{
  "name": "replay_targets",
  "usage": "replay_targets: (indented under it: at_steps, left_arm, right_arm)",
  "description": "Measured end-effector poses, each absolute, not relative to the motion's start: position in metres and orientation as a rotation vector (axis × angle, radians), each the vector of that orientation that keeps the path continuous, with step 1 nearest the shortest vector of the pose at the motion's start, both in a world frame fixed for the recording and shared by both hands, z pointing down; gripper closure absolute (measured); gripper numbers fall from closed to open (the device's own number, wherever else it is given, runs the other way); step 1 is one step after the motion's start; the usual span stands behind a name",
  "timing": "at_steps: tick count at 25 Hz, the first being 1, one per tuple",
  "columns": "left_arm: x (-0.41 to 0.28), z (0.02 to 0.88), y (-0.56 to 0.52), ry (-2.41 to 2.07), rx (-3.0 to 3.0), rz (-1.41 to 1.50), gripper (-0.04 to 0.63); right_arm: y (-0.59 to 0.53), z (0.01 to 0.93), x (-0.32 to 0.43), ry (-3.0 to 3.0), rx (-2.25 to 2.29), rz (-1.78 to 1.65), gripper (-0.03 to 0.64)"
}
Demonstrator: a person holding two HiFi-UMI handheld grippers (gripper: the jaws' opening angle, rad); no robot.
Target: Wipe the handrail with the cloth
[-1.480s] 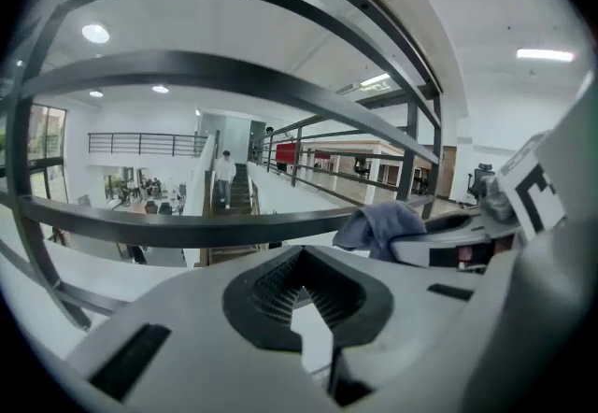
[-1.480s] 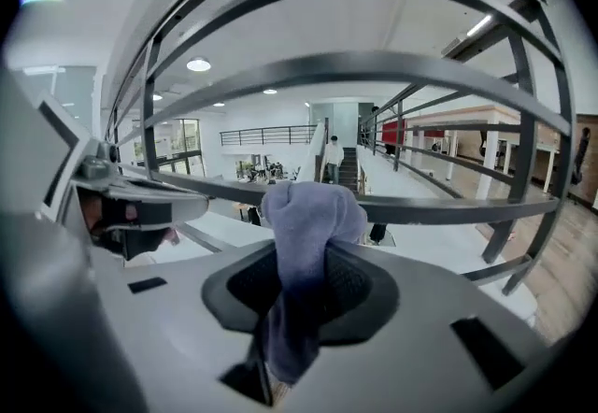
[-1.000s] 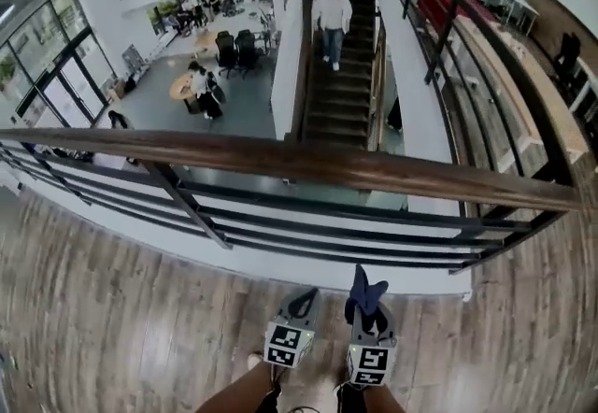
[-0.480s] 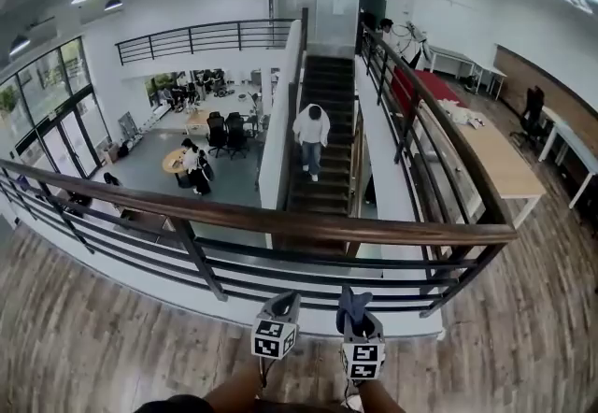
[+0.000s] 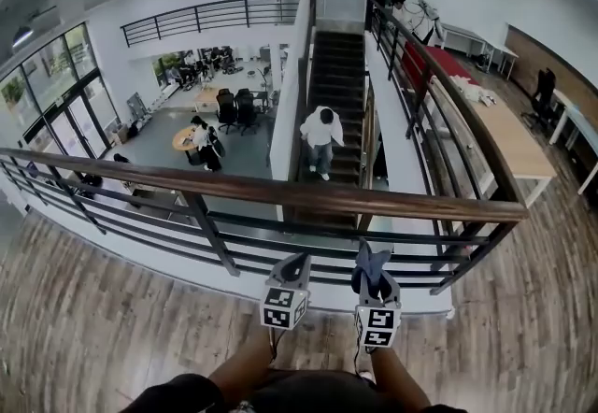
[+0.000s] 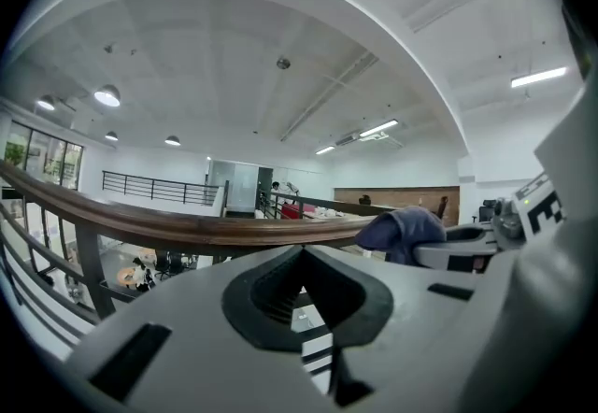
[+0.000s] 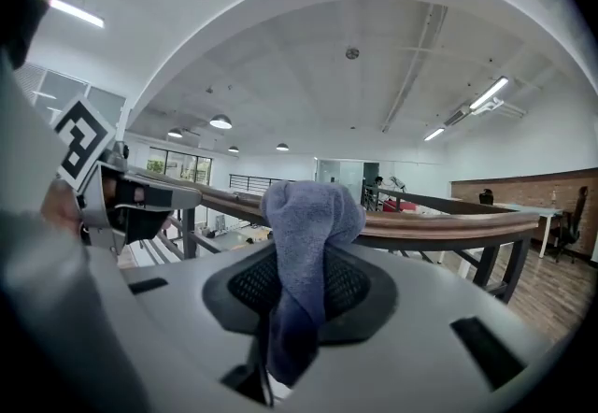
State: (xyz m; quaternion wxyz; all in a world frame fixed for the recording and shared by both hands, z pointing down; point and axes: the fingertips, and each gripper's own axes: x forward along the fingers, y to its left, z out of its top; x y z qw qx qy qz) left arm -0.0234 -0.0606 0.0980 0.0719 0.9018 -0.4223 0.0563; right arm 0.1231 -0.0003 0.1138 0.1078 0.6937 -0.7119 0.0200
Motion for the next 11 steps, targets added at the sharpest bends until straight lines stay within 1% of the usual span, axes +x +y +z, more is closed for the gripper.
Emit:
replay_targets:
  at_steps: [11]
  left_arm:
    - [-0.023,0.111,-0.050,-1.248,2.698,0.202,0.597]
  right_arm:
    - [0.006,0.116,0.115,-2.114,2.054,0.051,0.518]
